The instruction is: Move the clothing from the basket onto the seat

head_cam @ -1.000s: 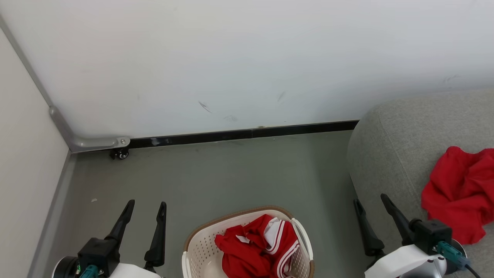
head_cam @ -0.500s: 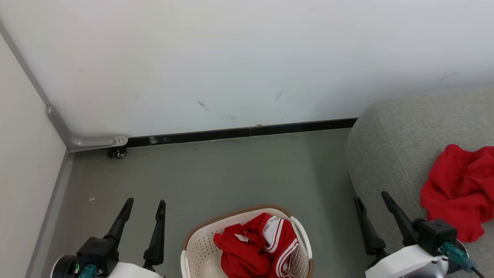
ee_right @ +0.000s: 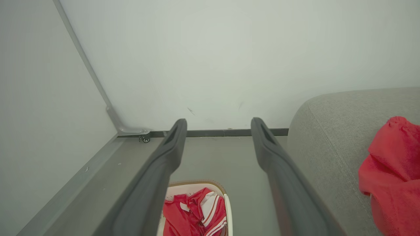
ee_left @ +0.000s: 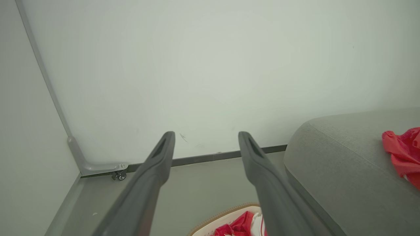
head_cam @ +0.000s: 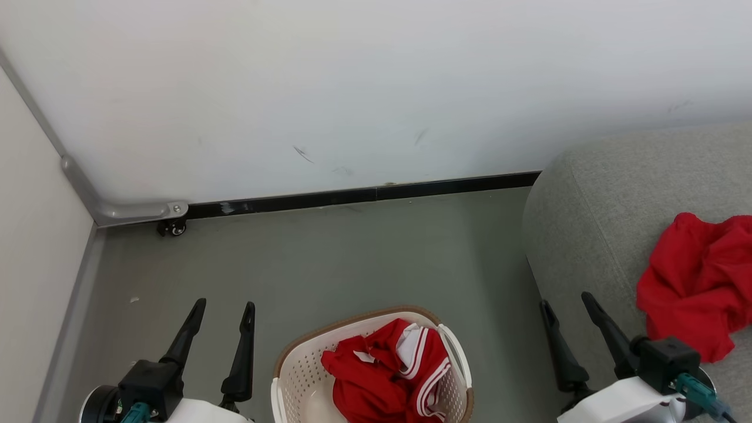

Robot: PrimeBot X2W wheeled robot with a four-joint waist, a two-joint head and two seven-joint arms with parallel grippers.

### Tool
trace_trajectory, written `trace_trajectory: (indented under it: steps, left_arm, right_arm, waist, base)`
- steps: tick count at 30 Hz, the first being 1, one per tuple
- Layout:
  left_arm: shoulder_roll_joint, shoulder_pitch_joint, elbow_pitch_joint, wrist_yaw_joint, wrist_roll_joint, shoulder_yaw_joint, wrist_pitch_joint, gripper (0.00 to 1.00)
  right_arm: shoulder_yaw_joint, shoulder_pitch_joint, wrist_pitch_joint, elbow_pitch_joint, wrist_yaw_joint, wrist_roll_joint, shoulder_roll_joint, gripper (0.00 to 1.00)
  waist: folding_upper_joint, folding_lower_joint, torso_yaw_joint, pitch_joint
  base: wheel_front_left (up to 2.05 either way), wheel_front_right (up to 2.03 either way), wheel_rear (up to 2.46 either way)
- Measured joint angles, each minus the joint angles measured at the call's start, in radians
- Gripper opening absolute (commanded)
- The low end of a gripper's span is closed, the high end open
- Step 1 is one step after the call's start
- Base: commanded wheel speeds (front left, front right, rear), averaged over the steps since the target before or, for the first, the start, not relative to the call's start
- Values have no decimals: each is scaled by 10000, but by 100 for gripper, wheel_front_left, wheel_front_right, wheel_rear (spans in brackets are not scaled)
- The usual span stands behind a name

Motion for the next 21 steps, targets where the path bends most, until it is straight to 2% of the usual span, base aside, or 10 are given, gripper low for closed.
trace_trajectory:
  steps: [21]
  left_arm:
    - [-65,0,36,-253,268,-98,-2,100]
  right_arm:
    - [82,276,192,-610,0,0,6,100]
  waist:
    - [0,0,-142,285]
  base:
    - [0,0,0]
